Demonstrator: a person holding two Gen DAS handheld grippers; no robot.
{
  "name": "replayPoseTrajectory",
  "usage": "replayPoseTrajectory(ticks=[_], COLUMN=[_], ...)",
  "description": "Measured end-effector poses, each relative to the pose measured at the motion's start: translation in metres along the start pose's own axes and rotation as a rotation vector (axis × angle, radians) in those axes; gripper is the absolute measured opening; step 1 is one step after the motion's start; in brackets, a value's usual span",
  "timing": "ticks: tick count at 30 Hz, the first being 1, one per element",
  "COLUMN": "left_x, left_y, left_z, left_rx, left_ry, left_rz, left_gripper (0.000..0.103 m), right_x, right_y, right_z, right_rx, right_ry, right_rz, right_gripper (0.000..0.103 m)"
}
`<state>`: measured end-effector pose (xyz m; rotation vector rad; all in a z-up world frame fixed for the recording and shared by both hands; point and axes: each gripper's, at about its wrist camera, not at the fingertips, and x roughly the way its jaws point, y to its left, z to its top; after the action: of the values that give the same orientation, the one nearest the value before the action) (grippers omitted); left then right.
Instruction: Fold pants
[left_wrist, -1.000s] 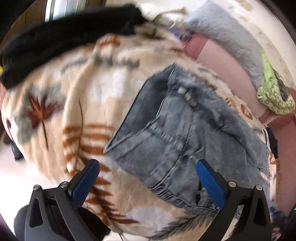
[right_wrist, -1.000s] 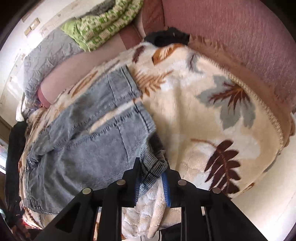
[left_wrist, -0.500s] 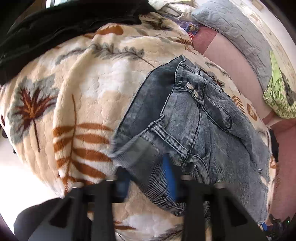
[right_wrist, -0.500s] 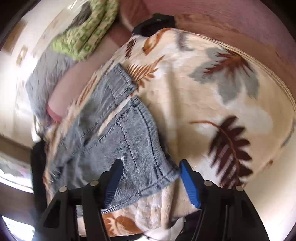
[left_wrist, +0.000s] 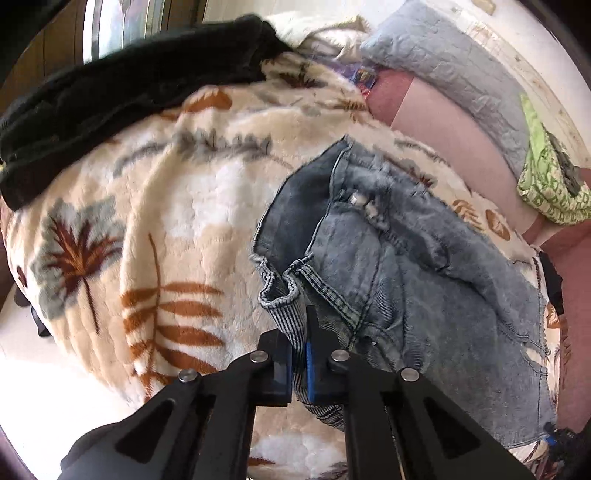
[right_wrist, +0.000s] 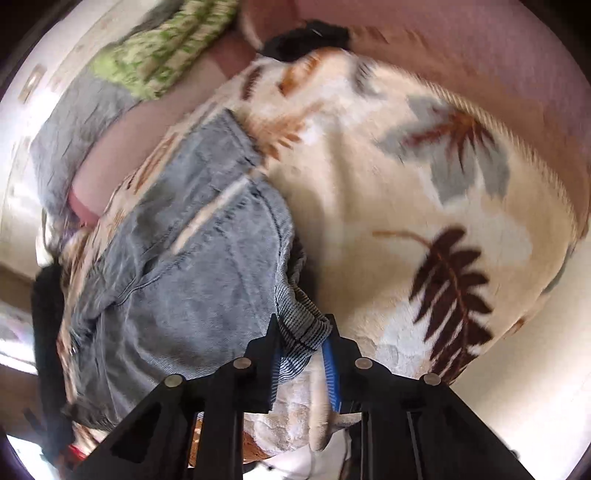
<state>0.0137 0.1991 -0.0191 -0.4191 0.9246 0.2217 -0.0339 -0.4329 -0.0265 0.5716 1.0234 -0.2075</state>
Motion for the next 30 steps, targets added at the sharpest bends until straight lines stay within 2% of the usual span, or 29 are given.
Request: replayPoseTrajectory(ticks=[4,6,8,11,12,13,14,15,17,18,19,21,23,24,26,28,29,30], left_x=[-0.039,-0.053,-0.051,-0.02,-0.01,-0.006,-0.006,-0.008,-0.018,-0.026,-0.033,-0.058,-0.076,-0.085,-0.092,-0.08,-0.069,-0.049], left_y=[-0.011,-0.012,-0.008,0.007,0.013,0.017,0.02,0.02,0.014,0.009,0.004,-0.011,-0.023,-0.032,-0.054,-0.071,-0.078,-0.085], left_z=[-0.001,-0.006,-0.014,-0.023,-0.024,-0.025,-0.023,-0.021,-0.016,-0.014,-0.012,-0.01,-0.009,-0.009,-0.01,-0.013,-0.015,-0.019], left_rx=[0.019,0.025,0.023,0.001,-0.011,-0.021,-0.033,-0.034,-0.018,-0.013,-0.001,0.018,0.048,0.071,0.123,0.183,0.212,0.25], left_ry=[-0.117,-0.164,-0.158,-0.038,-0.005,0.01,0.013,0.006,-0.029,-0.052,-0.07,-0.164,-0.239,-0.276,-0.322,-0.307,-0.271,-0.201], left_rz=[0.002,0.021,0.047,0.101,0.117,0.123,0.118,0.115,0.114,0.108,0.101,0.121,0.111,0.104,0.054,0.016,0.015,0.01], left_gripper=[0.005,0.004,0.004,0.004,0.004,0.006,0.008,0.008,0.009,0.009,0.011,0.016,0.028,0.034,0.065,0.072,0.072,0.072], right_x=[-0.026,-0.027,-0.007,0.029,0.027,0.018,0.013,0.003,-0.016,-0.023,-0.03,-0.03,-0.015,0.003,0.037,0.041,0.035,0.029], right_y=[0.014,0.012,0.001,-0.016,-0.018,-0.017,-0.016,-0.016,-0.016,-0.015,-0.011,0.002,0.01,0.008,0.0,-0.006,-0.003,0.002], right_z=[0.005,0.006,0.006,0.0,-0.001,0.001,0.002,0.005,0.01,0.013,0.014,0.014,0.01,0.007,-0.005,-0.009,-0.008,-0.008], right_rx=[-0.08,-0.11,-0.107,-0.107,-0.098,-0.11,-0.118,-0.119,-0.095,-0.077,-0.068,-0.085,-0.082,-0.065,-0.017,0.01,0.003,-0.012], right_ry=[-0.092,-0.101,-0.027,0.135,0.129,0.089,0.068,0.026,-0.05,-0.077,-0.099,-0.087,-0.04,0.013,0.139,0.113,0.113,0.11], right_rz=[-0.016,-0.033,-0.054,-0.083,-0.073,-0.1,-0.125,-0.151,-0.16,-0.137,-0.087,0.015,0.122,0.163,0.153,0.165,0.152,0.124], right_gripper=[0.02,0.02,0.021,0.028,0.033,0.054,0.065,0.071,0.071,0.071,0.071,0.071,0.071,0.071,0.072,0.07,0.07,0.07])
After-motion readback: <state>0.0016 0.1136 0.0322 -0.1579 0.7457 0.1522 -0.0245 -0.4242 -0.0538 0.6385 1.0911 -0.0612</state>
